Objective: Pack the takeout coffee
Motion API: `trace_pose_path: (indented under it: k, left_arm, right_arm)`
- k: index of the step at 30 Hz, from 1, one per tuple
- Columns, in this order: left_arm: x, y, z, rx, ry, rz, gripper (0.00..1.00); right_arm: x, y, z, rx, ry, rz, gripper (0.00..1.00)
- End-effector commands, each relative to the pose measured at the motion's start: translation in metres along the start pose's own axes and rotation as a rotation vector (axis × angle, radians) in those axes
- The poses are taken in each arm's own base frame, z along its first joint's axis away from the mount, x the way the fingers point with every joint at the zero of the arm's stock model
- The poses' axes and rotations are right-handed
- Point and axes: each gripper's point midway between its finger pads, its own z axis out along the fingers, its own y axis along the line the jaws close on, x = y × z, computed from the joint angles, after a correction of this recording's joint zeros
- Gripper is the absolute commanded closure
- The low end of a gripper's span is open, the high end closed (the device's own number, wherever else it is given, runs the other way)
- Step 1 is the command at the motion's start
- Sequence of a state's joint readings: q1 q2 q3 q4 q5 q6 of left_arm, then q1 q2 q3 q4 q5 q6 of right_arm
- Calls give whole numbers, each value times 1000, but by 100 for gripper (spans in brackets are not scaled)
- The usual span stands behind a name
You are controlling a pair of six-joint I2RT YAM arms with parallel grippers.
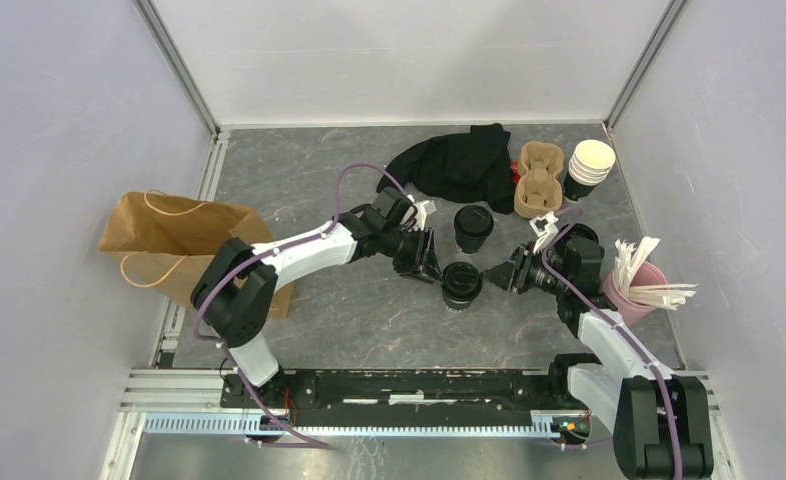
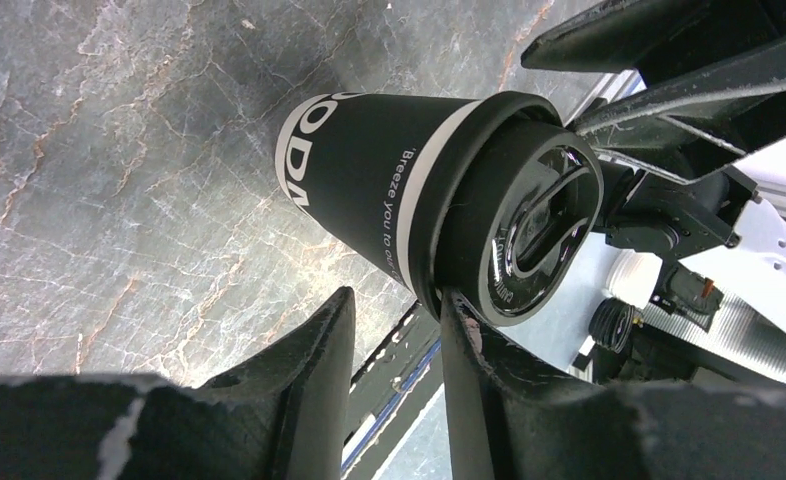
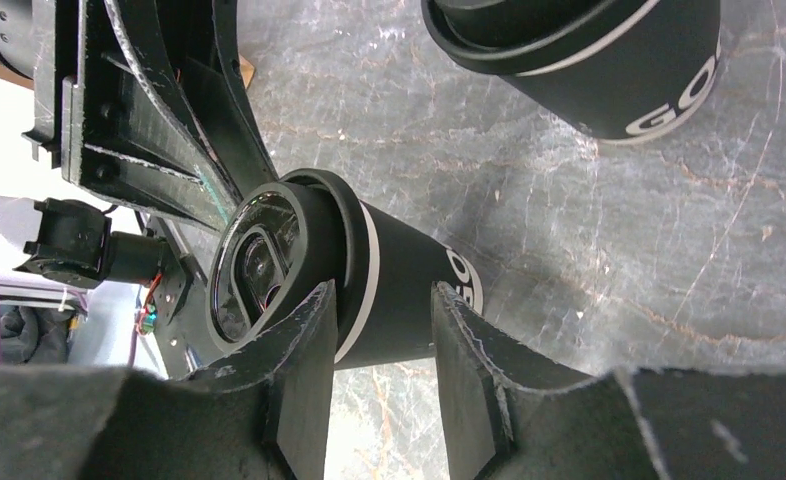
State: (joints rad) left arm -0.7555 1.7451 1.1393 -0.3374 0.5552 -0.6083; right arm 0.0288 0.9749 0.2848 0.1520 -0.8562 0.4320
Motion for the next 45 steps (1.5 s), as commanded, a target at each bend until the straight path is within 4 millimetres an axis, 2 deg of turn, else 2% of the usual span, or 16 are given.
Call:
trace_pose_path:
  k: [1, 4, 7, 13, 22, 28, 35, 41, 45]
  left_arm:
    - [63, 116, 20, -426, 119, 66, 57]
    - [53, 99, 18, -368, 95, 91, 56]
    - [40, 70, 14, -286, 78, 89, 51]
    - [23, 32, -1, -206, 70, 96, 42]
    - [20, 18, -15, -184, 61, 120, 29]
    - [8, 1, -29, -173, 27, 151, 21]
    - [-4, -15, -41, -153, 1, 170, 15]
    - [-12, -25, -36, -116, 16, 174, 14]
    - [-11, -36, -40, -61, 16, 208, 10]
  right_arm:
    - [68, -42, -1, 128, 113, 55, 57]
    - [57, -38, 2, 107, 108, 19, 57]
    - [44, -35, 1, 117, 138, 14, 57]
    - [16, -14, -1, 101, 165, 69, 56]
    - [-18, -3, -8, 159, 164, 70, 53]
    - [-38, -2, -15, 219, 171, 20, 48]
    - [-33, 4, -27, 243, 205, 0, 43]
    - [-12, 15, -28, 162, 227, 38, 35]
    - [-10, 20, -35, 163, 242, 2, 27]
